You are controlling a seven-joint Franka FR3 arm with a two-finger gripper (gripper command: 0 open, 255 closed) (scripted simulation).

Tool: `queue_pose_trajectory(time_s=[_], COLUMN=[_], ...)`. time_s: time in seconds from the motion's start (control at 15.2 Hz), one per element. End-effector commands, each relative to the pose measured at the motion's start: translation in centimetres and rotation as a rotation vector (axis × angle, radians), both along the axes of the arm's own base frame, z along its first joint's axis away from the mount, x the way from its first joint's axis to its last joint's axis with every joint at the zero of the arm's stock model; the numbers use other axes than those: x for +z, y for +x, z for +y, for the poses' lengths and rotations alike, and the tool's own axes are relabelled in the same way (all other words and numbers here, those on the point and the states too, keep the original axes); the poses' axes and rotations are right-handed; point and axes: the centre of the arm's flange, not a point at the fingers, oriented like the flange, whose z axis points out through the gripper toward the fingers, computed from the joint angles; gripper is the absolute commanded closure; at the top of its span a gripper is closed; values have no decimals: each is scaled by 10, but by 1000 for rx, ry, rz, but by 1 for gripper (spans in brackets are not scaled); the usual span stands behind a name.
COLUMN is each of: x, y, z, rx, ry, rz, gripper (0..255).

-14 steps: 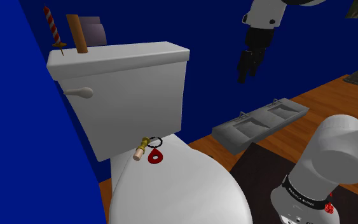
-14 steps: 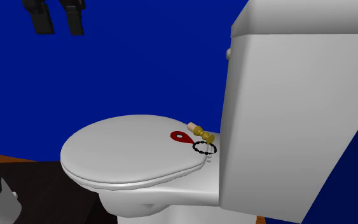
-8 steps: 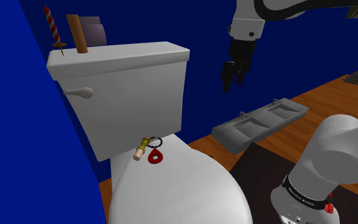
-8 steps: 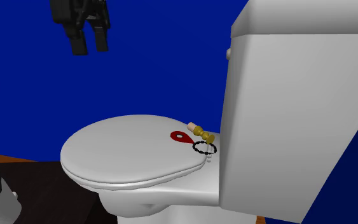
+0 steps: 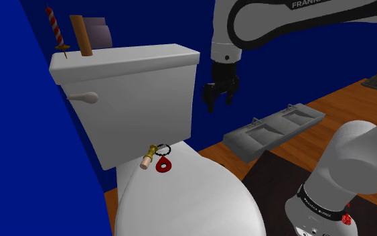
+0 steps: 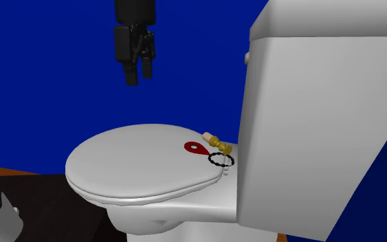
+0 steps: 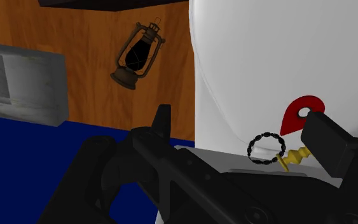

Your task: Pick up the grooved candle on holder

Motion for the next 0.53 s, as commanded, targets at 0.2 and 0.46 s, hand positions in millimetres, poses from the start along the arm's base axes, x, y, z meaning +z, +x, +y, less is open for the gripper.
queue_pose_trajectory(time_s=[0.2,0.46], x=[-39,-71], y=[40,72], z=[45,75], rx=[-66,-118], ry=[-7,-13], rz=[21,38], gripper=[0,0])
